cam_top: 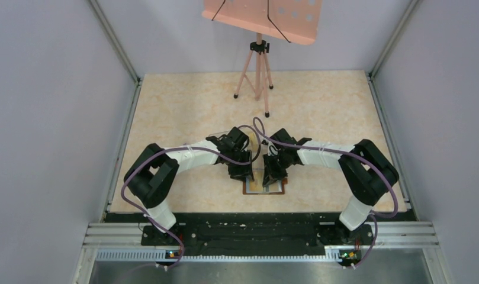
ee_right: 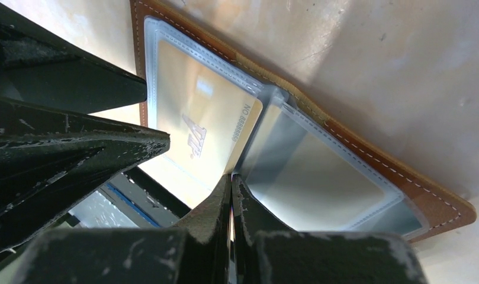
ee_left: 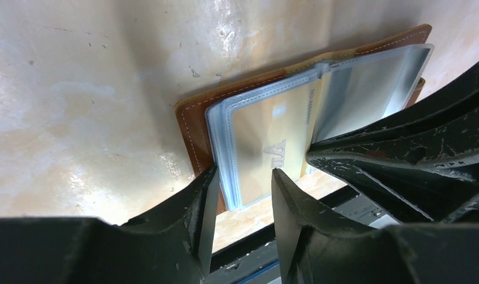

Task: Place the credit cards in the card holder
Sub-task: Insert the credit card into the card holder.

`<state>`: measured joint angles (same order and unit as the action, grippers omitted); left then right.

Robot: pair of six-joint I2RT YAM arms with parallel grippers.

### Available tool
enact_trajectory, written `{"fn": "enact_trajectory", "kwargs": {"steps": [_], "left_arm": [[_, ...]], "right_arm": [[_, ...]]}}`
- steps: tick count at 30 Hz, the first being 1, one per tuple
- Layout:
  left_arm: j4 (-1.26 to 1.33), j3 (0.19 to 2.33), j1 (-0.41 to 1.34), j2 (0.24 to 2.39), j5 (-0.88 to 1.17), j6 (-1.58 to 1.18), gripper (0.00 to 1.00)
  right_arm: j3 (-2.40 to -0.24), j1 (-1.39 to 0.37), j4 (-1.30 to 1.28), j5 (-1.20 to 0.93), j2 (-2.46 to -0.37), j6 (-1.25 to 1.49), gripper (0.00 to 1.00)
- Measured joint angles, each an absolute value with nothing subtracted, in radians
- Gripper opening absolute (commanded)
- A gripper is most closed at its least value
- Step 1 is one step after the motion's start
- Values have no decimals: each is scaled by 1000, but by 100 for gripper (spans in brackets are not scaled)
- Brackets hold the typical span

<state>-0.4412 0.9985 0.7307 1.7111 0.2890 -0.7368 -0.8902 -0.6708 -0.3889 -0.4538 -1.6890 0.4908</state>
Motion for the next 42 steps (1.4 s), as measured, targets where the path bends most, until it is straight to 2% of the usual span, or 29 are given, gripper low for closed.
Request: {"fn": "enact_trajectory", "kwargs": {"steps": [12,15,19,30,33,34,38,42], "left_arm": [[-377,999,727,1740,369,-739,25],[-366,999,727,1740,387,-739,17],[-367,1011,728,1738,411,-743,0],[-516,1085,731,1718,318,-701,0],[-606,1115,731,1700,258,-684,0],[-638,1129,731,1697,238,-679,2],[-715,1177,730,1694,212,-668,26],[-720,1193,729,1693,239,-667,33]], "right_arm": [[-890,-671,-387,-462,-1696,490,0],[-890,-671,-385,-467,-1698,491,0],[-890,-671,-376,-475,-1700,492,0],[-892,-640,-364,-512,-1681,513,9],[-892,-599,-358,-530,-1642,528,14],[-892,-588,-355,-536,-1629,532,15],[-901,-557,-342,-556,-1603,543,16],[-905,-541,-338,-571,-1603,549,16]]}}
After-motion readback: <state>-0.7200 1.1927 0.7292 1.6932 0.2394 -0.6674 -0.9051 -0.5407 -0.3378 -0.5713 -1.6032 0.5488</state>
